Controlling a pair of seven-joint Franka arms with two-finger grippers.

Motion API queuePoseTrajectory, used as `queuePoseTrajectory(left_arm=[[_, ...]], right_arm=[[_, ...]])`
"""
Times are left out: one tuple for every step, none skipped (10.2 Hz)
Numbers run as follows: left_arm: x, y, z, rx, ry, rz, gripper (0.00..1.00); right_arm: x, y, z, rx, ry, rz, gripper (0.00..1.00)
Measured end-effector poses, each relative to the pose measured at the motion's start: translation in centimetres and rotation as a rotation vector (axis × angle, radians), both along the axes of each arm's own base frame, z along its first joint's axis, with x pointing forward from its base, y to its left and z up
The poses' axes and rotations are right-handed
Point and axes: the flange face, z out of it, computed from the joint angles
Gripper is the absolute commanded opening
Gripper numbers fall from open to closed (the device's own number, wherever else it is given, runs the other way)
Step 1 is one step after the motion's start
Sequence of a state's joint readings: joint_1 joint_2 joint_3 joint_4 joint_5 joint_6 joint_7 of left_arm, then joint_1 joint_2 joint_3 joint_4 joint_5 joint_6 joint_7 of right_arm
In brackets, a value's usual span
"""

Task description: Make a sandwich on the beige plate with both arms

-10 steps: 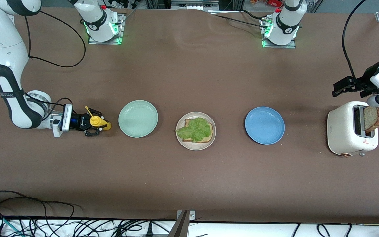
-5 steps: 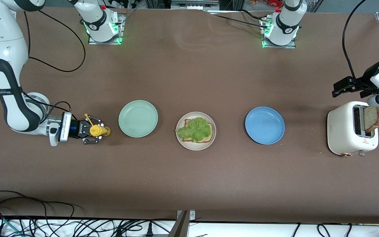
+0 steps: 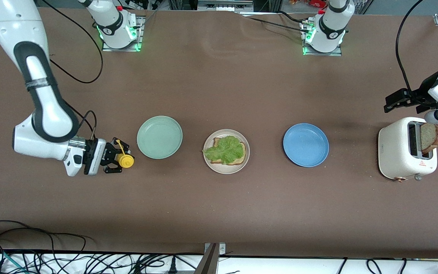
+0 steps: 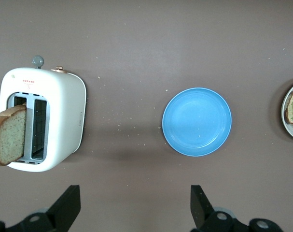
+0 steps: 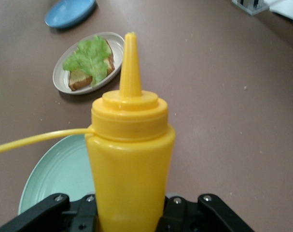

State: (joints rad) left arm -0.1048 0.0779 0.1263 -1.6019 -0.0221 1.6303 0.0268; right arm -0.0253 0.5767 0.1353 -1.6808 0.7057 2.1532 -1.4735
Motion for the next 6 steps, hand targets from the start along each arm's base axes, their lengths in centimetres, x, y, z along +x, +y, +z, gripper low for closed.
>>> queuePoseTrajectory(left_arm=[[0.0,0.0,0.0,0.0,0.0,0.0,1.0],[0.0,0.0,0.0,0.0,0.001,0.0,1.0],[0.0,0.0,-0.1,0.0,0.001,0.0,1.0],[0.1,0.0,-0.1,0.0,0.002,0.0,1.0],[0.1,0.0,-0.2,0.0,0.003,0.0,1.0],[0.1,0.0,-0.2,0.0,0.004,0.0,1.0]], right_arm=[[0.2,1.5,1.9,-0.103,0.024,-0.01,0.0],[0.0,3.4,3.1,-0.193,0.039,-0.016,0.0],[-0.4,5.5,3.9,-0.275,0.048,-0.019,0.0],[-1.0,8.1,4.4,-0.339,0.058,-0.03,0.0],[-1.8,10.4,4.8,-0.399,0.066,-0.042,0.0],[-2.5,12.2,5.1,-0.463,0.065,-0.048,0.0]])
